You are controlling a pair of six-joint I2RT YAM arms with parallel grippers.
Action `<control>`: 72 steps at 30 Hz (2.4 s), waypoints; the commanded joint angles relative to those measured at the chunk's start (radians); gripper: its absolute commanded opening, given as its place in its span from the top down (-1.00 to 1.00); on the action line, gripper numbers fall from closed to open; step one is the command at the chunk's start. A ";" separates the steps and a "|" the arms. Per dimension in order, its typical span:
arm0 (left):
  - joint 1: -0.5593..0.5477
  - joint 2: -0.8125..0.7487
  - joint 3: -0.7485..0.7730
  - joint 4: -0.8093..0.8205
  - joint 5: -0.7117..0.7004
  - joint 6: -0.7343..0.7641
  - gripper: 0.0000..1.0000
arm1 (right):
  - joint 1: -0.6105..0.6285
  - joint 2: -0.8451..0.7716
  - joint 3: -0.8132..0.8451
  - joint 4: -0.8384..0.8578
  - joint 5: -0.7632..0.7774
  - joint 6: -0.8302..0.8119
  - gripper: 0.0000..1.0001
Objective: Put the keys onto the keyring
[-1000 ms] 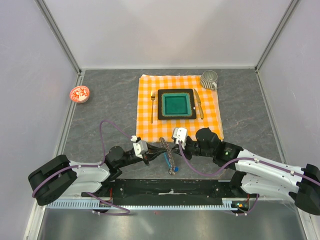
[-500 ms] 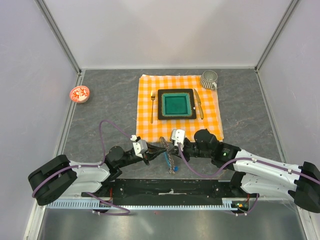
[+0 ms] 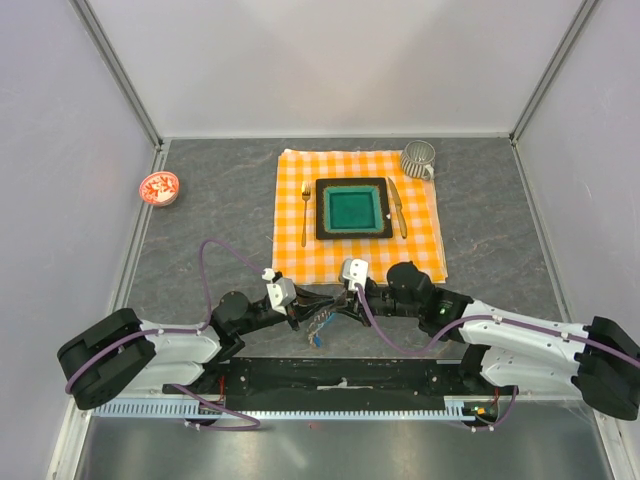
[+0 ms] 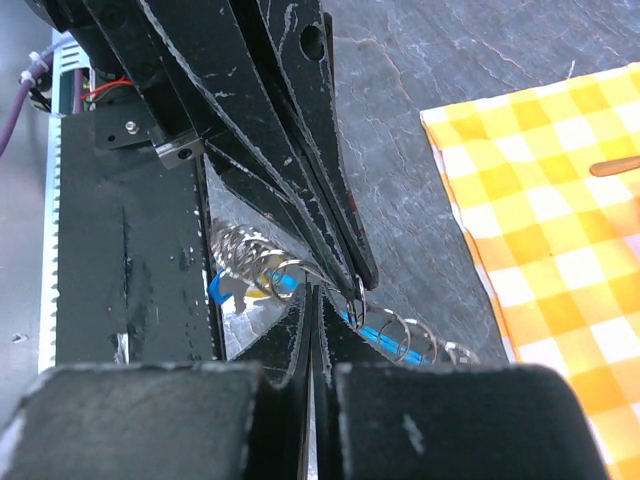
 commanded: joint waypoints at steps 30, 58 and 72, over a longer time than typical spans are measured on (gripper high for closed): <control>-0.006 -0.106 0.019 0.433 0.021 -0.001 0.96 | -0.111 -0.141 0.078 -0.104 -0.021 -0.011 0.27; -0.006 -0.123 0.033 0.433 0.058 -0.015 0.96 | -0.111 -0.076 0.065 -0.023 -0.136 -0.022 0.37; -0.006 -0.123 0.028 0.432 0.074 -0.029 0.96 | -0.112 -0.090 0.078 -0.023 -0.151 -0.020 0.86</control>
